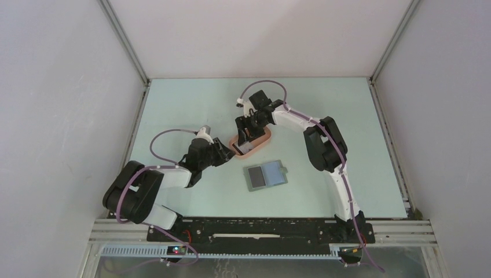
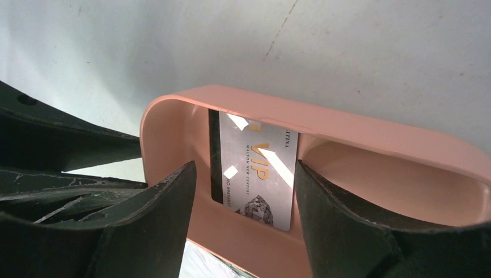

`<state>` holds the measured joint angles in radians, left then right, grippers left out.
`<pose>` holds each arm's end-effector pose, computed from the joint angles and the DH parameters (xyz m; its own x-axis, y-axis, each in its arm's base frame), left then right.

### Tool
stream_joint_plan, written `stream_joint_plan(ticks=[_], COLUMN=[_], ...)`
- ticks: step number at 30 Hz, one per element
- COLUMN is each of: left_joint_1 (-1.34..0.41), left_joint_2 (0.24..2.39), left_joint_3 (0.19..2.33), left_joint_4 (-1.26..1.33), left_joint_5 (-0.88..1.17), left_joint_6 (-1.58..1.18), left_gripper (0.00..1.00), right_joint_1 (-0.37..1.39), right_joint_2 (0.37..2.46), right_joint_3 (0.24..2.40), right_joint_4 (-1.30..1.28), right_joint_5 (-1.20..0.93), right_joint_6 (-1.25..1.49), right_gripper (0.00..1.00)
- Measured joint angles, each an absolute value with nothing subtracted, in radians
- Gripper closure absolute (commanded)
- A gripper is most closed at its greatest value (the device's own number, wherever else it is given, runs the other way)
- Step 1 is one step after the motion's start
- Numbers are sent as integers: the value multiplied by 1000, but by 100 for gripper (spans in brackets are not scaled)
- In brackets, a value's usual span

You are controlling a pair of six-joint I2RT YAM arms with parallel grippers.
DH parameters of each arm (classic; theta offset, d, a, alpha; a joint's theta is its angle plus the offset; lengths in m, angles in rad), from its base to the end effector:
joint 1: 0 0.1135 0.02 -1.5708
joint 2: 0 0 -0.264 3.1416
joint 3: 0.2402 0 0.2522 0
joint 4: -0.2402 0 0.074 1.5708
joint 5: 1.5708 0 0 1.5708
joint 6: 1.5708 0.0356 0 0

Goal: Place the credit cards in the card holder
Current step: Pick up the credit card from the storage box.

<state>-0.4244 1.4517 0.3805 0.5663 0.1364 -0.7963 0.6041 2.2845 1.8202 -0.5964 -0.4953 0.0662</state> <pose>0.2297 -0.1091 0.1365 -0.6774 -0.4710 -0.5651 0.0461 0.7395 -0.6716 0.3938 0.2923 0.1651 -0.7624 -0.4554 -0.4598 -0.6417 0.6238 0.4462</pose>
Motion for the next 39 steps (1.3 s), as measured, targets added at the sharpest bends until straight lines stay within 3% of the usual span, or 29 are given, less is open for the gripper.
stream_joint_plan(ticks=[8, 25, 39], left_joint_1=[-426, -428, -429], left_joint_2=[1459, 1459, 1459], left_joint_3=[389, 389, 389], left_joint_4=[574, 582, 586], left_joint_5=[142, 146, 146], left_joint_6=[-797, -797, -797], left_gripper=[68, 71, 77], right_joint_1=[604, 559, 558], right_joint_2=[2303, 2338, 2339], right_joint_3=[1833, 1839, 1857], right_joint_4=[-606, -600, -612], right_joint_5=[-573, -749, -691], right_joint_6=[77, 167, 162], right_gripper=[29, 30, 31])
